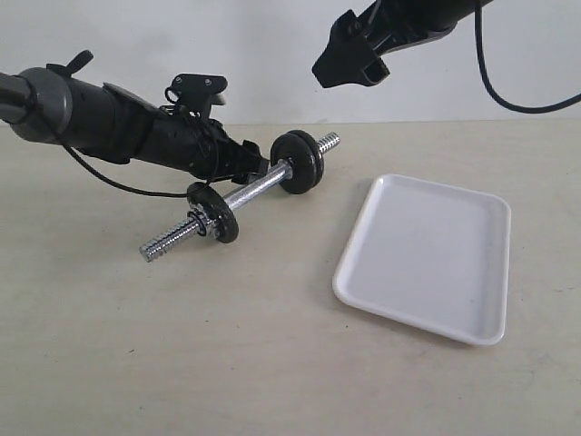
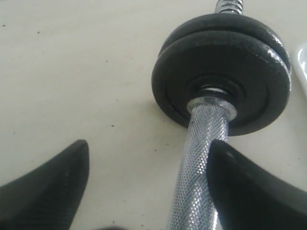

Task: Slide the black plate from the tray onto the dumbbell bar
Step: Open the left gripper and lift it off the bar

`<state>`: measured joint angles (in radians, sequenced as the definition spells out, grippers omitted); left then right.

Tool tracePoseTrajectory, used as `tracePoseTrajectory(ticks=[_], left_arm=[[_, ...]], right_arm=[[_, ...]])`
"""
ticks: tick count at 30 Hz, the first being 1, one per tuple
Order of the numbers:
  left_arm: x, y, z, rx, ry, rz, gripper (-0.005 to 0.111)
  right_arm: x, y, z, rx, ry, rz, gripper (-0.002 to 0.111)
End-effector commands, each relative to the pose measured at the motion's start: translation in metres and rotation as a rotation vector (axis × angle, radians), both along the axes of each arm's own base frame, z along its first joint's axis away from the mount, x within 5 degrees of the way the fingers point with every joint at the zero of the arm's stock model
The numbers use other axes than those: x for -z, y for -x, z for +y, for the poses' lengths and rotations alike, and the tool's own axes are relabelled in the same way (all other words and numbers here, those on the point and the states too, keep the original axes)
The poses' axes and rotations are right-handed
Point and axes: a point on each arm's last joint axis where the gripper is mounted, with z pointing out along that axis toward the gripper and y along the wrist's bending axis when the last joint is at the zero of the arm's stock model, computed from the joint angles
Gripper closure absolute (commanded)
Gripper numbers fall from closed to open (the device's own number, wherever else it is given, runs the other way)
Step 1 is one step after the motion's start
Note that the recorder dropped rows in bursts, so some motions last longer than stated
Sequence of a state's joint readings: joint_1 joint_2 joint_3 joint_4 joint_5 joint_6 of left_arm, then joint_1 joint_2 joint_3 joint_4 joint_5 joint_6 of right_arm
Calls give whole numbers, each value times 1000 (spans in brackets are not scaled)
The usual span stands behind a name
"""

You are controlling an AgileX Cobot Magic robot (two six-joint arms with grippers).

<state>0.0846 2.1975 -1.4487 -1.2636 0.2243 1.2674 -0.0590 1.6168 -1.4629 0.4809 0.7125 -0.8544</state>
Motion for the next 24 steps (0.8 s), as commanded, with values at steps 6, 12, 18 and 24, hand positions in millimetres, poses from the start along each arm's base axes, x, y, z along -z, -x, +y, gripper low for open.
tracePoseTrajectory(ticks=[6,12,18,24], left_arm=[[7,2,-1,7,9,22,42],[7,2,-1,7,9,22,42],[3,2,-1,-21,40,21,42],[-26,2,1,-38,21,-47,42]], right_arm=[[-7,2,0,-3,9,-25,5],[-7,2,0,-1,9,-29,5],[-7,2,0,-1,9,-29,5],[-7,2,-1,1,10,-32,5]])
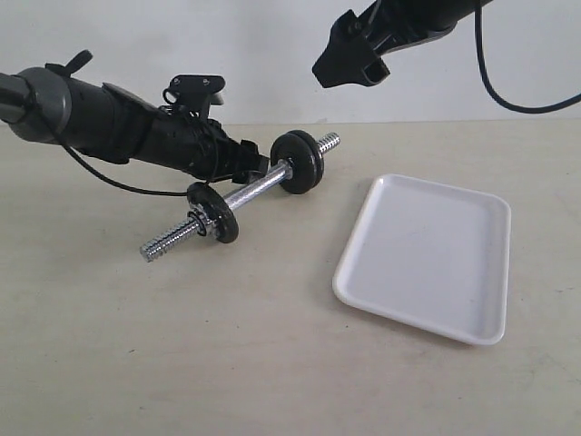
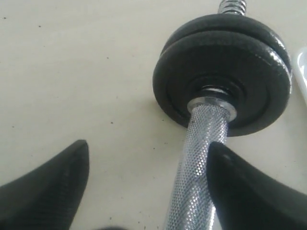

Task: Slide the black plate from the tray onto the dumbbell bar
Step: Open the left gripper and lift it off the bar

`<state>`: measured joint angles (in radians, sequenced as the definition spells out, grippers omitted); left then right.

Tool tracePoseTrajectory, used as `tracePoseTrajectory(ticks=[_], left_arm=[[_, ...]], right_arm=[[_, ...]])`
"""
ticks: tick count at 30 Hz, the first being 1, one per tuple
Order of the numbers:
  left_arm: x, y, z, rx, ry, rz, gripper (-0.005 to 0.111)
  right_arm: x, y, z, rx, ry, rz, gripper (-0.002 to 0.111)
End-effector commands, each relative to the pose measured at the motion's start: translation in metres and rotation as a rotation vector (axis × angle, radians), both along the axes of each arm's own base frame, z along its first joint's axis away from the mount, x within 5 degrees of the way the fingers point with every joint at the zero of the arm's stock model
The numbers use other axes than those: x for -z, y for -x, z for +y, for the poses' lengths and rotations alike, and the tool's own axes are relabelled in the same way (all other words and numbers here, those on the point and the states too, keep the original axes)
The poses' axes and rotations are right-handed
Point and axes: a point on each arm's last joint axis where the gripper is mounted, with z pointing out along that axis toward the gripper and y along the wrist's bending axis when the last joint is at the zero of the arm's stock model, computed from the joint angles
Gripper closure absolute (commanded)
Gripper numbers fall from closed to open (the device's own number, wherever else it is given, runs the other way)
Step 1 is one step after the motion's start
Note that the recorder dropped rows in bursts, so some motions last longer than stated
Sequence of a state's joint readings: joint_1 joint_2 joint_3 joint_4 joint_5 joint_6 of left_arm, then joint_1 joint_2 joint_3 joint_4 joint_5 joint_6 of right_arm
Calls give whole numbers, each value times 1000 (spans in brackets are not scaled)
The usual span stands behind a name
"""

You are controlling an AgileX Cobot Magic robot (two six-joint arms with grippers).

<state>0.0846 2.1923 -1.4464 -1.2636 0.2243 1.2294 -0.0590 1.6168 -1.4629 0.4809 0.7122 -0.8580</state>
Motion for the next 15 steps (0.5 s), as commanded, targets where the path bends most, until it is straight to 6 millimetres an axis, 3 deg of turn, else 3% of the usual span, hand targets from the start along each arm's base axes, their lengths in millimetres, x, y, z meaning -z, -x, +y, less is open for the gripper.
tracePoseTrajectory(ticks=[1,8,15], left_arm=[[-29,2,2,-16,-10,-61,42],[-57,5,3,-11,-56,-130,42],[-59,6,1,8,-45,-129,42]], right_arm=[[-7,2,-1,3,7,-31,5],[-7,2,-1,3,7,-31,5],[-7,2,-1,3,7,-31,5]])
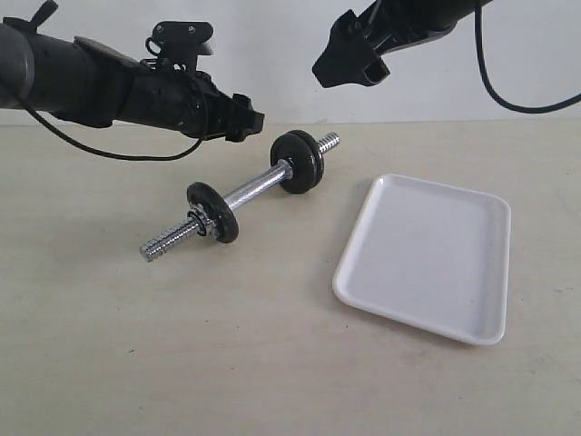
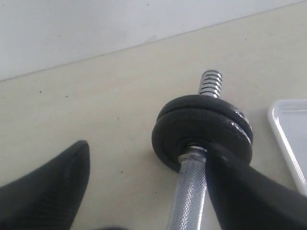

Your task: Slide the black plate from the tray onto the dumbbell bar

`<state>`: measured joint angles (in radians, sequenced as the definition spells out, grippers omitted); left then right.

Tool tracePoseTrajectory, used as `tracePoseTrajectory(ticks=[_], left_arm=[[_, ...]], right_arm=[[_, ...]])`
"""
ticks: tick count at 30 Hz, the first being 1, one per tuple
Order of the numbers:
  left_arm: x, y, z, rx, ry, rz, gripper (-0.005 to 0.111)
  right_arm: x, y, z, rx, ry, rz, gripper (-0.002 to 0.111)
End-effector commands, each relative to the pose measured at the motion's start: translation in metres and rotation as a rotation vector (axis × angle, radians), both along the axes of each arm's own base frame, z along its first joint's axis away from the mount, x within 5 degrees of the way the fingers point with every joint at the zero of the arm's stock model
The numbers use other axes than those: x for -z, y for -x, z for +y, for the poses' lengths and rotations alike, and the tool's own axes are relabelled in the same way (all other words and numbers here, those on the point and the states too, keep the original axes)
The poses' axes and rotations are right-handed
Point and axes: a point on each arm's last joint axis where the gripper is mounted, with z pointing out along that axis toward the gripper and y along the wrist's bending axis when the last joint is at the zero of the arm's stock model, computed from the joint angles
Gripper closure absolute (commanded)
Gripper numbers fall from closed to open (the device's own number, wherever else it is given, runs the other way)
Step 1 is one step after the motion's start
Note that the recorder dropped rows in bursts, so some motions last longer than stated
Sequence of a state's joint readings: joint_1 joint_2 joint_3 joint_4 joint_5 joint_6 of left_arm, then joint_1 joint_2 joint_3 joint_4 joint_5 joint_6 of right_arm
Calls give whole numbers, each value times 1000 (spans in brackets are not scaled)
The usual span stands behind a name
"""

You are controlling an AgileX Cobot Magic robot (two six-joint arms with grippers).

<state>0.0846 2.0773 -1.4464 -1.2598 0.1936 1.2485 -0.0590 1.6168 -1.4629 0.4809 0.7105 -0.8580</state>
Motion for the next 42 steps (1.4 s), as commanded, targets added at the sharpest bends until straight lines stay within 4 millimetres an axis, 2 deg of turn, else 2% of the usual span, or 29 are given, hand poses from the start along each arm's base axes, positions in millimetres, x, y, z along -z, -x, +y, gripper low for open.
tracePoseTrajectory(ticks=[1,4,8,11,14,18,20,23,27,30,32,35,36,39,40,41,42], left_arm=[[-4,2,-2,25,3,-2,42],[-12,4,-6,55,31,-8,42],[-42,12,-7,84,-11,-66,42],[-76,22,-7,118,-93,-135,42],[-118,39,-8,135,-156,-225,42],[-170,72,-10,134,-195,-344,42],[-187,88,-12,130,-200,-383,42],[-215,124,-14,122,-211,-454,42],[-236,178,-19,105,-190,-523,42],[-242,217,-22,99,-189,-567,42],[-243,242,-24,94,-183,-593,42],[-246,280,-28,90,-188,-652,42],[-249,305,-30,87,-193,-704,42],[-251,351,-35,79,-149,-793,43],[-250,375,-40,111,-130,-831,43],[-249,385,-43,127,-124,-845,43],[-244,407,-49,178,-126,-872,43]], right_arm=[[-7,2,0,2,5,-30,5],[-9,1,0,13,-9,-49,5],[-19,2,2,25,-67,-102,5],[-35,11,7,-19,-88,-170,5],[-62,30,12,-59,-109,-267,5],[-97,67,19,-129,-126,-370,5],[-113,89,24,-179,-131,-408,5],[-135,128,35,-286,-160,-448,5],[-160,189,47,-434,-162,-526,5],[-171,228,53,-490,-154,-570,5],[-173,251,56,-522,-163,-594,5],[-164,279,59,-546,-177,-607,5],[-155,295,61,-549,-182,-615,5],[-129,318,63,-557,-193,-610,5],[-114,331,65,-575,-221,-631,5],[-106,335,66,-577,-234,-639,5],[-91,346,65,-550,-245,-680,5]])
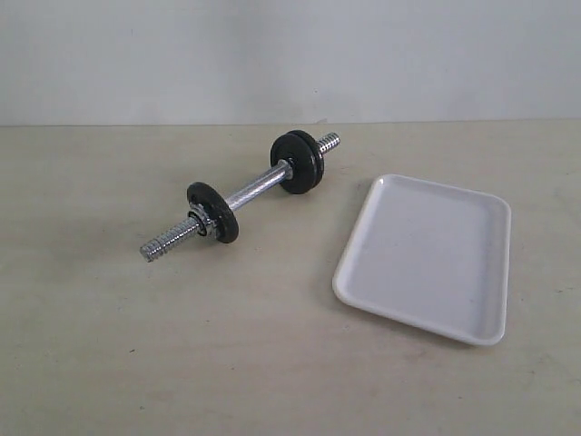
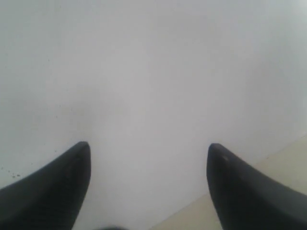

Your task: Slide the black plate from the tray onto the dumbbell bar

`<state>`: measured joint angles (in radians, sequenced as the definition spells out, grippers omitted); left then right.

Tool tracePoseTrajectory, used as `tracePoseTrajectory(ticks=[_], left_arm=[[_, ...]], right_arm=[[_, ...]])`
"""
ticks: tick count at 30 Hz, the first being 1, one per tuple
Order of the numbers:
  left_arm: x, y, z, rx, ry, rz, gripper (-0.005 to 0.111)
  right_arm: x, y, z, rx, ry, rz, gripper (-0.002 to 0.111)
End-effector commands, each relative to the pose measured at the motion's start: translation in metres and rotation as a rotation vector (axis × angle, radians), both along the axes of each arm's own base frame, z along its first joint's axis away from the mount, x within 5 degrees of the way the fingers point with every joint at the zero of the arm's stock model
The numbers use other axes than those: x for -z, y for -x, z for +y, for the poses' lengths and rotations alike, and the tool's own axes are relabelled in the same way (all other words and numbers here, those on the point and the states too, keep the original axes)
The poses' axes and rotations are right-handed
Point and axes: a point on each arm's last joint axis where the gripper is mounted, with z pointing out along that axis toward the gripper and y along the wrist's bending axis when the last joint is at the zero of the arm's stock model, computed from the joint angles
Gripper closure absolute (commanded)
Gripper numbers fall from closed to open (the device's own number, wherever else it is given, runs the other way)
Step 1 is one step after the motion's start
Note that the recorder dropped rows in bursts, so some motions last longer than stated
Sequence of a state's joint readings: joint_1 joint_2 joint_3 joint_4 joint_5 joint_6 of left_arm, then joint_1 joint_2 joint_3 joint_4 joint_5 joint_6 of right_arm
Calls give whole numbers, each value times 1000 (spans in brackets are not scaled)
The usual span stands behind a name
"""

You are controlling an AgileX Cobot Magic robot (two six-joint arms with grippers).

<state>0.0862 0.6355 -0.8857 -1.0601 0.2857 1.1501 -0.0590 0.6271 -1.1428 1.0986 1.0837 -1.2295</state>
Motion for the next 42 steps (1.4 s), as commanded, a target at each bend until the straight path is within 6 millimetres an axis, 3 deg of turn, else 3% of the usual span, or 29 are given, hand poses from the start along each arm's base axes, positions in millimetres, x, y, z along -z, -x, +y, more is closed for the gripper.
tracePoseTrajectory(ticks=[1,2,4,7,11,17,20,24,42], left_arm=[[11,61,-15,123,6,-66,43],[20,79,-19,158,30,-80,43],[37,96,-21,176,79,-87,43],[70,104,-18,115,53,-47,43],[125,82,-6,0,102,110,43],[173,58,8,-92,399,165,46],[192,54,10,-113,431,203,48],[201,52,9,-112,433,239,50],[202,52,8,-103,436,259,50]], right_arm=[[38,31,1,21,-69,-80,5],[51,39,-4,103,-123,-128,5],[69,48,-14,237,-209,-208,5],[111,35,-36,480,-360,-228,5],[163,5,-54,667,-461,-94,5],[193,-7,-74,872,-572,-58,5],[200,-7,-87,976,-779,-34,5],[208,-7,-94,1006,-999,23,5],[208,-7,-93,1002,-1000,27,5]])
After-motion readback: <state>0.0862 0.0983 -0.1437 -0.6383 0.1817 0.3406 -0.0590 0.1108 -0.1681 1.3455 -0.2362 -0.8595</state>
